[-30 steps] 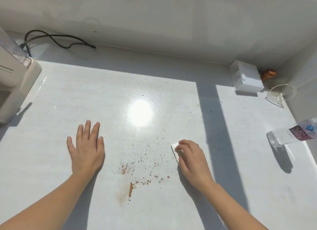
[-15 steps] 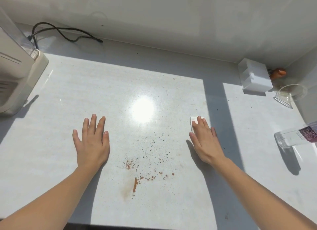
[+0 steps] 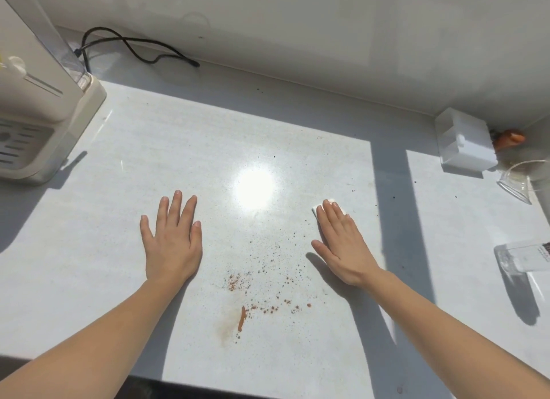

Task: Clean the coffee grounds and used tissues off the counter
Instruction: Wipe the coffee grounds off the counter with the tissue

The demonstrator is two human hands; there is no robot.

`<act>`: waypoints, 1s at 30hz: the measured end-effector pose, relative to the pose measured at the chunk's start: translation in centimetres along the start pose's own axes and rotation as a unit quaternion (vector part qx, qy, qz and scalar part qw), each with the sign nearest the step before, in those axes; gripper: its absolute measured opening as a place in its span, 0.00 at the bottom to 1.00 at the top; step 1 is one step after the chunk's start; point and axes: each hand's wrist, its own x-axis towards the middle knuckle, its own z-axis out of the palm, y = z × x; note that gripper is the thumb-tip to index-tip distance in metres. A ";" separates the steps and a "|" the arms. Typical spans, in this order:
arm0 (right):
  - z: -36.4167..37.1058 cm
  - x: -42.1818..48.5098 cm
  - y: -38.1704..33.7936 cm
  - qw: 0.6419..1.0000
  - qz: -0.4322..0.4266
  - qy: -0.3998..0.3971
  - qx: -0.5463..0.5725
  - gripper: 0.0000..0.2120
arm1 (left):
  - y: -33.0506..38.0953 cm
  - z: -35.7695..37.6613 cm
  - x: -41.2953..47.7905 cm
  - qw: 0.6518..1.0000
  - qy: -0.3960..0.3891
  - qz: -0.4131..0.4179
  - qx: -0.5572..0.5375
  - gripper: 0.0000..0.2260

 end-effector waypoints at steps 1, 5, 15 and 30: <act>0.4 -0.5 -1.1 0.999 -0.035 -0.013 -0.009 0.35 | 0.0 0.0 0.0 1.000 -0.003 -0.002 0.000 0.22; 2.7 -3.2 -5.2 0.986 -0.158 -0.054 -0.005 0.35 | 0.0 -0.1 -0.2 1.000 -0.010 -0.004 0.005 0.22; -2.5 6.0 1.1 0.993 0.108 0.019 0.036 0.31 | 0.2 -0.1 -0.1 1.000 -0.015 -0.003 0.008 0.22; -2.4 12.6 -6.1 0.995 -0.075 -0.072 -0.003 0.32 | 0.1 -0.4 -0.1 1.000 -0.023 -0.003 -0.005 0.23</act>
